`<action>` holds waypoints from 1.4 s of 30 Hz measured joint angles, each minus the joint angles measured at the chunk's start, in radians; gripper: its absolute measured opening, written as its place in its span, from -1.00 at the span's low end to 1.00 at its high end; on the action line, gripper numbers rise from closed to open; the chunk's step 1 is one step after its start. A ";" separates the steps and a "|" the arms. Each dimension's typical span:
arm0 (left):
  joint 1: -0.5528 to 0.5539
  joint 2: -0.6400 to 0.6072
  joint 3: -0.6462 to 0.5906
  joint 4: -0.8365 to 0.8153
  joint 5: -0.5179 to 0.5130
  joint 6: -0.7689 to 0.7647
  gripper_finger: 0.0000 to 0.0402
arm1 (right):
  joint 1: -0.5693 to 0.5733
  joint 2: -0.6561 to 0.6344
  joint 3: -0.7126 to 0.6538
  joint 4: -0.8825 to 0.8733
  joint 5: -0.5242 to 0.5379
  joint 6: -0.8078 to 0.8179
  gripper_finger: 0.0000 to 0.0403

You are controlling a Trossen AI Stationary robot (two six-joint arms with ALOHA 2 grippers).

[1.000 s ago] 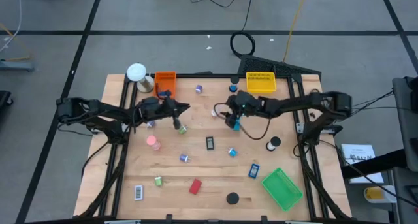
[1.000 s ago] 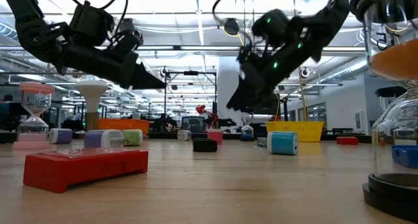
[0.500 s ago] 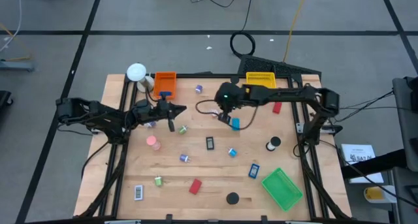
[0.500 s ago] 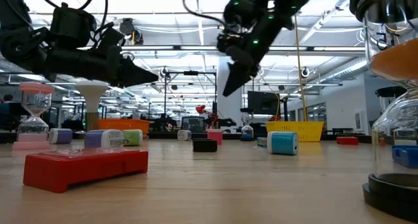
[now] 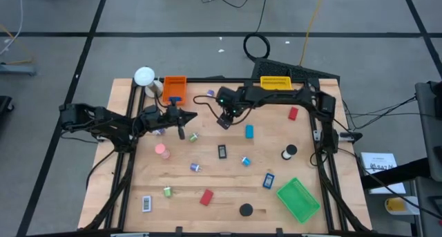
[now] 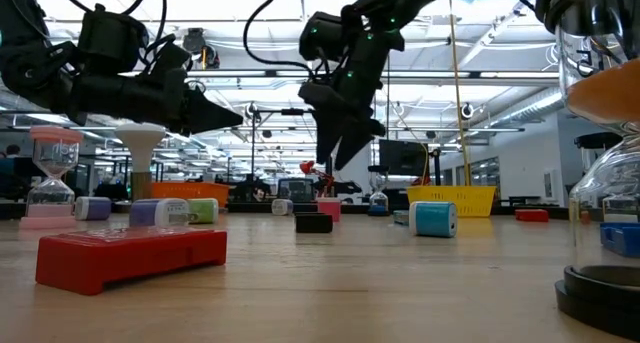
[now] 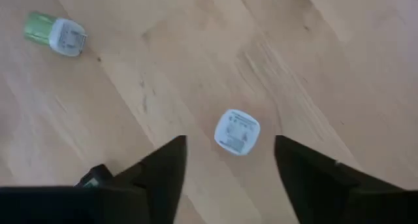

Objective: Pick & Place Office items
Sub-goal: Put the pink charger adapter into the green bin

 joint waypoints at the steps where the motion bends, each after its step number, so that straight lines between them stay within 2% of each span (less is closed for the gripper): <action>1: 0.000 0.000 0.000 0.000 0.000 0.000 -0.98 | 0.000 -0.001 0.001 0.000 0.001 0.009 0.24; 5: 0.000 0.000 0.000 0.000 0.000 0.000 -0.95 | -0.009 0.003 0.001 -0.001 0.023 0.043 0.33; 11: 0.000 0.000 0.000 0.000 0.000 0.000 -0.84 | -0.027 0.041 0.002 0.032 0.032 0.059 0.32; 20: 0.000 0.000 0.001 -0.009 -0.001 0.004 -0.91 | -0.021 0.151 -0.001 0.048 -0.021 0.058 0.32; 26: 0.000 0.000 0.001 -0.011 -0.001 0.004 -0.99 | -0.021 0.159 0.001 0.073 -0.020 0.053 0.15; 35: 0.000 0.000 0.001 -0.015 -0.001 0.003 -0.87 | -0.018 0.161 0.000 0.054 -0.019 0.017 -0.33; 38: 0.000 0.000 0.001 -0.015 -0.001 0.004 -0.89 | -0.015 0.147 0.000 0.027 -0.022 0.002 -0.35; 42: 0.000 0.000 0.001 -0.016 -0.001 0.004 -0.97 | 0.006 0.075 -0.001 -0.093 -0.020 -0.020 -0.31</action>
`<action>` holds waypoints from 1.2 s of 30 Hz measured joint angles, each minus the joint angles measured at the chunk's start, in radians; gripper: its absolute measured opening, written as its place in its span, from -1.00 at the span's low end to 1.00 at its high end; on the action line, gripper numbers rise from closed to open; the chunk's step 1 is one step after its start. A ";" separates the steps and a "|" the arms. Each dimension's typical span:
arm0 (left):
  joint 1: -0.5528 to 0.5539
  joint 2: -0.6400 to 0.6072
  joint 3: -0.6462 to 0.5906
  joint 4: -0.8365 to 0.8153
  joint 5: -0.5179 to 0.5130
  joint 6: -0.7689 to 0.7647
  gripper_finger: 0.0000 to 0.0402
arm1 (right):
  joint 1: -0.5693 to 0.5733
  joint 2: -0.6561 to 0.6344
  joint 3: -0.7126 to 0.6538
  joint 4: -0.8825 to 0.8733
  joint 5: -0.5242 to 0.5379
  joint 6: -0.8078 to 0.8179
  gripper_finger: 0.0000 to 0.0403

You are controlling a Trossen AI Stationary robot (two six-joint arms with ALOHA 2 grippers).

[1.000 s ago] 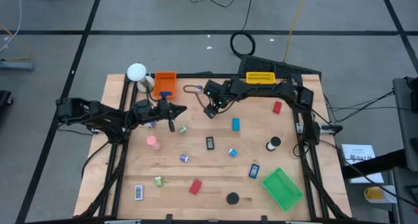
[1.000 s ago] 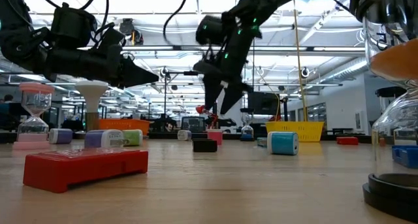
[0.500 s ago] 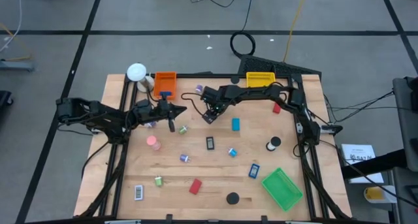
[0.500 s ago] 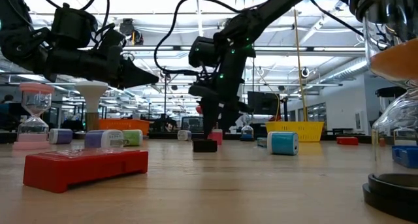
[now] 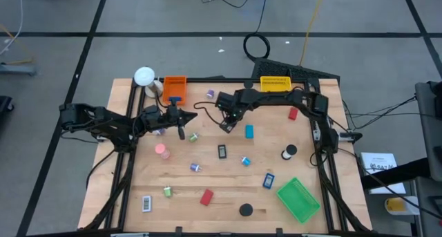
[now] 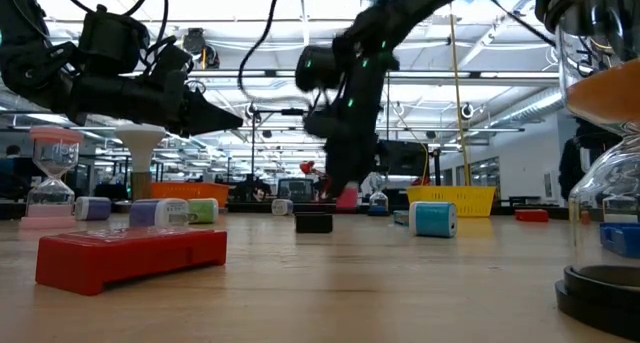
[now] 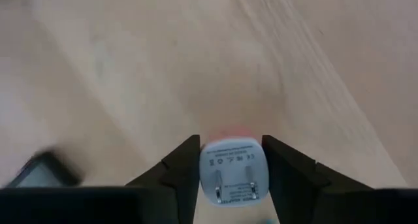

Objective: Pick & Place Office items
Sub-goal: Put the pink charger adapter into the green bin

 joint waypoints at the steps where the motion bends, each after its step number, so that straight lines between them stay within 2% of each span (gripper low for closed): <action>1: 0.000 0.000 0.000 0.000 0.000 0.000 -0.98 | 0.011 -0.023 0.000 -0.041 0.007 0.000 -0.30; 5: 0.000 0.000 0.000 0.000 0.000 0.002 -0.96 | 0.086 -0.121 0.000 -0.184 0.053 0.028 -0.34; 10: 0.000 0.000 0.000 0.000 0.000 0.001 -0.87 | 0.210 -0.262 0.000 -0.277 0.080 0.152 -0.33; 16: 0.000 0.000 0.000 0.000 0.000 -0.002 -0.90 | 0.387 -0.378 0.000 -0.425 0.148 0.385 -0.33; 22: 0.000 0.000 0.000 0.000 0.000 -0.001 -0.99 | 0.586 -0.411 -0.006 -0.525 0.160 0.644 -0.33; 28: 0.000 0.000 0.000 -0.004 0.000 -0.002 -0.89 | 0.792 -0.410 -0.103 -0.488 0.152 0.934 -0.33; 36: 0.000 0.000 0.000 -0.007 0.000 -0.001 -0.94 | 1.046 -0.411 -0.308 -0.231 0.099 1.323 -0.33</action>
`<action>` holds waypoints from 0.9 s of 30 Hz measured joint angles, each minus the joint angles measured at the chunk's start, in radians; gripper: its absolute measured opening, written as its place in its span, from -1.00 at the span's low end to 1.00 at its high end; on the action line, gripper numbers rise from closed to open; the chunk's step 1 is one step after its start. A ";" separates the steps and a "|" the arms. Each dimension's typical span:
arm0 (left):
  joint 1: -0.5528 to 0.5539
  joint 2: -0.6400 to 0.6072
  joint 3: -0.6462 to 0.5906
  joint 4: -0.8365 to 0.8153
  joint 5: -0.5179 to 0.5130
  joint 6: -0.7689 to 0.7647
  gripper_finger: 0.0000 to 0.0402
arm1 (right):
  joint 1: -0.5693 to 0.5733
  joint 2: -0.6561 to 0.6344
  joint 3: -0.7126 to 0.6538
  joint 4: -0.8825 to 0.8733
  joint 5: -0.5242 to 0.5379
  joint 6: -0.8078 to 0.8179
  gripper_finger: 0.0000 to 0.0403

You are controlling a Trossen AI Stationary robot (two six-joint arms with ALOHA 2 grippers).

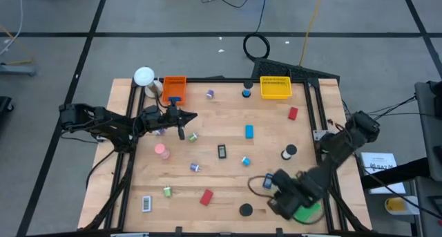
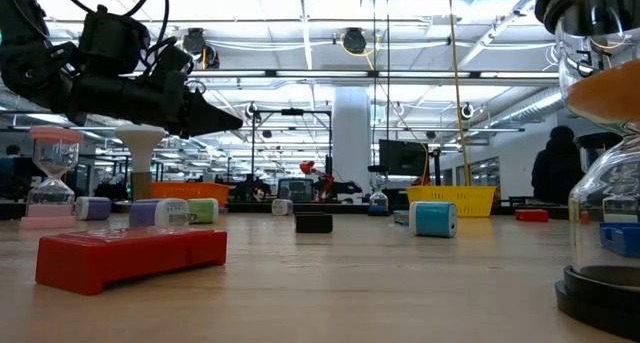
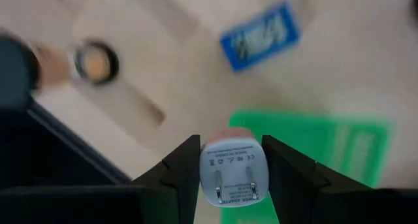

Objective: Pick & Place Office items
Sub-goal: Put the pink charger adapter into the green bin

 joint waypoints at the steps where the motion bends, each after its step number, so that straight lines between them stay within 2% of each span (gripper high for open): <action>1: 0.000 0.000 0.000 0.000 0.000 0.000 -0.96 | 0.023 0.000 -0.020 0.022 -0.001 0.045 -0.33; 7: 0.000 0.000 0.000 -0.008 0.000 -0.001 -0.94 | 0.112 0.000 -0.120 0.061 -0.008 0.210 -0.33; 13: 0.000 0.000 0.000 -0.020 -0.002 -0.003 -0.89 | 0.143 0.000 -0.210 0.137 -0.056 0.254 -0.33; 20: 0.000 0.000 0.000 -0.022 -0.017 -0.002 -0.99 | 0.189 0.000 -0.233 0.211 -0.083 0.340 -0.33; 27: 0.000 0.000 0.000 -0.024 -0.017 -0.002 -0.88 | 0.231 0.000 -0.233 0.213 -0.106 0.416 -0.33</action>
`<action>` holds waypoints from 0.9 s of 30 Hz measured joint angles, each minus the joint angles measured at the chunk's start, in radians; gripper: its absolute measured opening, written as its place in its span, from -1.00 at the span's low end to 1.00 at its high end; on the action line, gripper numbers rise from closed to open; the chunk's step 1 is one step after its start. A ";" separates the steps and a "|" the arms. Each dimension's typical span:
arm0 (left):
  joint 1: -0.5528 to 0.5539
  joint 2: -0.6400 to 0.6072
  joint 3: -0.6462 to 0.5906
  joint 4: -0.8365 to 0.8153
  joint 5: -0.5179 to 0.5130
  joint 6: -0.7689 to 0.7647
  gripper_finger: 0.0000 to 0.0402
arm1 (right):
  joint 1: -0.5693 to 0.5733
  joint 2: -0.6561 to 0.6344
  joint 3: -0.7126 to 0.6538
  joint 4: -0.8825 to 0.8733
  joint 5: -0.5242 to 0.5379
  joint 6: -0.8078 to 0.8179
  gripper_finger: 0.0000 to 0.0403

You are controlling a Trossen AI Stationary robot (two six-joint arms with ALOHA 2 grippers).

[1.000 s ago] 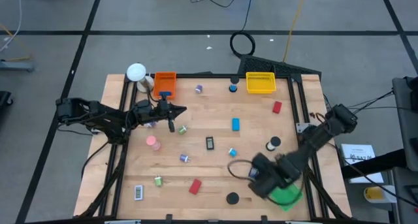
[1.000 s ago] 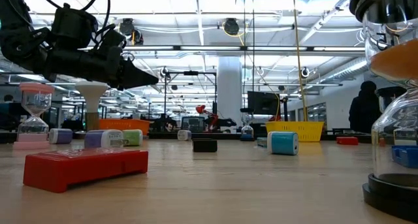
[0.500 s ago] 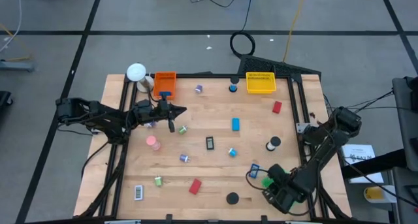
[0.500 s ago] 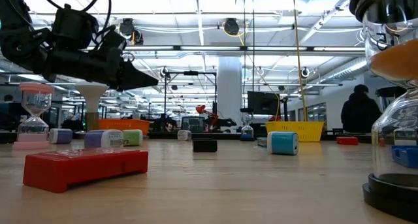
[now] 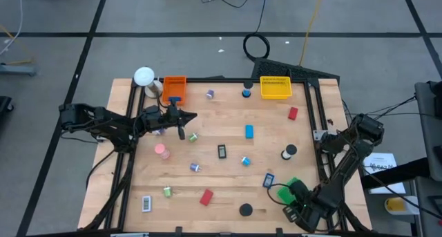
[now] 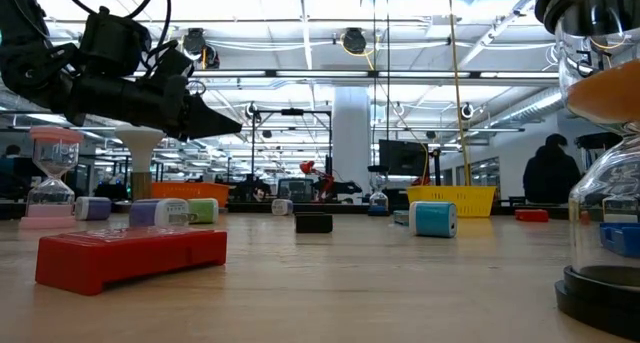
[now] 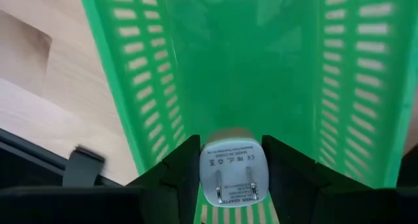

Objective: Pick & Place Office items
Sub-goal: Put the pink charger adapter into the green bin

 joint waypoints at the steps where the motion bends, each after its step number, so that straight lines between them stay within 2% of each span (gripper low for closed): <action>1: 0.000 0.000 0.000 0.000 0.000 0.000 -0.88 | 0.004 0.000 0.000 0.000 0.000 0.006 -0.33; 11: 0.000 0.000 0.000 -0.004 0.000 0.003 -0.99 | 0.035 0.000 -0.040 0.053 0.004 0.042 -0.33; 15: 0.000 0.000 0.000 -0.004 0.000 0.003 -0.92 | 0.045 0.000 -0.109 0.176 0.013 0.052 -0.33; 18: 0.000 0.000 0.000 -0.004 -0.008 0.002 -0.88 | 0.049 -0.002 -0.125 0.205 0.029 0.038 -0.32; 27: 0.000 0.000 0.000 -0.005 -0.009 0.003 -0.98 | 0.049 -0.010 -0.131 0.198 0.027 -0.002 -0.10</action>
